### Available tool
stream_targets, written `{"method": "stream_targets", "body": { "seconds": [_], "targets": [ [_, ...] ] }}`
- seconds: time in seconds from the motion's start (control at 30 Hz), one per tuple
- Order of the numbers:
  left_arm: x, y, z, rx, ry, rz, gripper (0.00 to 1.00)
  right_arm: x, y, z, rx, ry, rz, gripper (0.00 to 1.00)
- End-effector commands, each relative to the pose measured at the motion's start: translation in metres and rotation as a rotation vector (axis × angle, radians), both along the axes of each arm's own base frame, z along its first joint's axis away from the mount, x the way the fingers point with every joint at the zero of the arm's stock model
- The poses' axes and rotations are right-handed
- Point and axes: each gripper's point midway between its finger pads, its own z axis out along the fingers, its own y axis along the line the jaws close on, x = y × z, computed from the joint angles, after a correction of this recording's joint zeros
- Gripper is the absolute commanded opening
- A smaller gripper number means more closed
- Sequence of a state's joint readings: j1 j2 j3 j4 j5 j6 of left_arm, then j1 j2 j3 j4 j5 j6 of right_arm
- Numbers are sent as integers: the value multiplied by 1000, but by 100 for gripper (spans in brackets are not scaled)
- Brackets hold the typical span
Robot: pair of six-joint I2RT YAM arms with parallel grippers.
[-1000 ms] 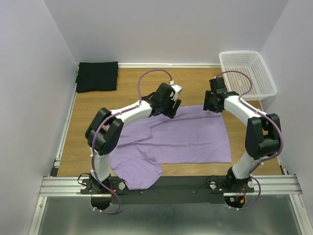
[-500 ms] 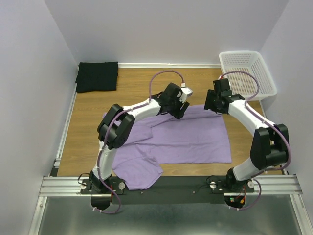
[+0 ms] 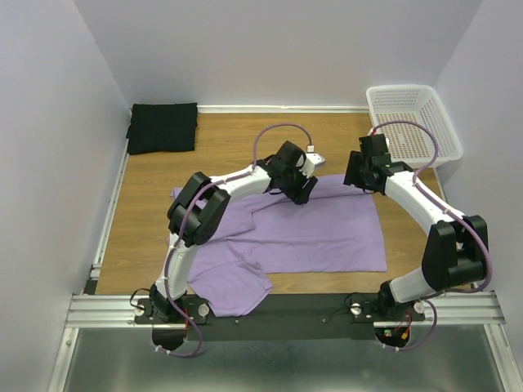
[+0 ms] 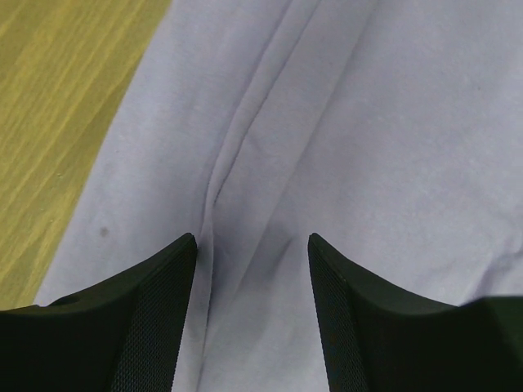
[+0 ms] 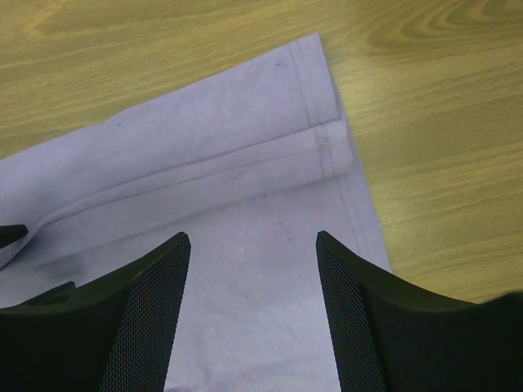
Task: Fold and stack the t-shirts
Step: Fold the tshirt
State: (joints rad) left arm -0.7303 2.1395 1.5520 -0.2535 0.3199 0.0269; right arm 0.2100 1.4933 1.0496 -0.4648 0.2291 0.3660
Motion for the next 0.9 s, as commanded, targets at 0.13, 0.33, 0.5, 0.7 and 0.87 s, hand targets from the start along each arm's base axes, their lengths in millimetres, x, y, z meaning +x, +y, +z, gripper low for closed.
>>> {"method": "stream_targets", "body": {
  "seconds": [0.13,0.33,0.5,0.7,0.87],
  "targets": [
    [-20,-5,-5,-9,45,-102,57,-2,-4,8,-7,-31,-24,71],
    [-40,-4,-1,-23,47,-184,44,-2,-5,9,-6,-35,-29,71],
    [-64,5,-19,2,112,-223,44,0,-3,10,-5,-36,-18,71],
    [-84,6,-19,13,108,-249,44,4,4,5,21,-24,20,70],
    [-75,5,-13,21,61,-203,45,10,20,-2,70,-3,87,68]
  ]
}}
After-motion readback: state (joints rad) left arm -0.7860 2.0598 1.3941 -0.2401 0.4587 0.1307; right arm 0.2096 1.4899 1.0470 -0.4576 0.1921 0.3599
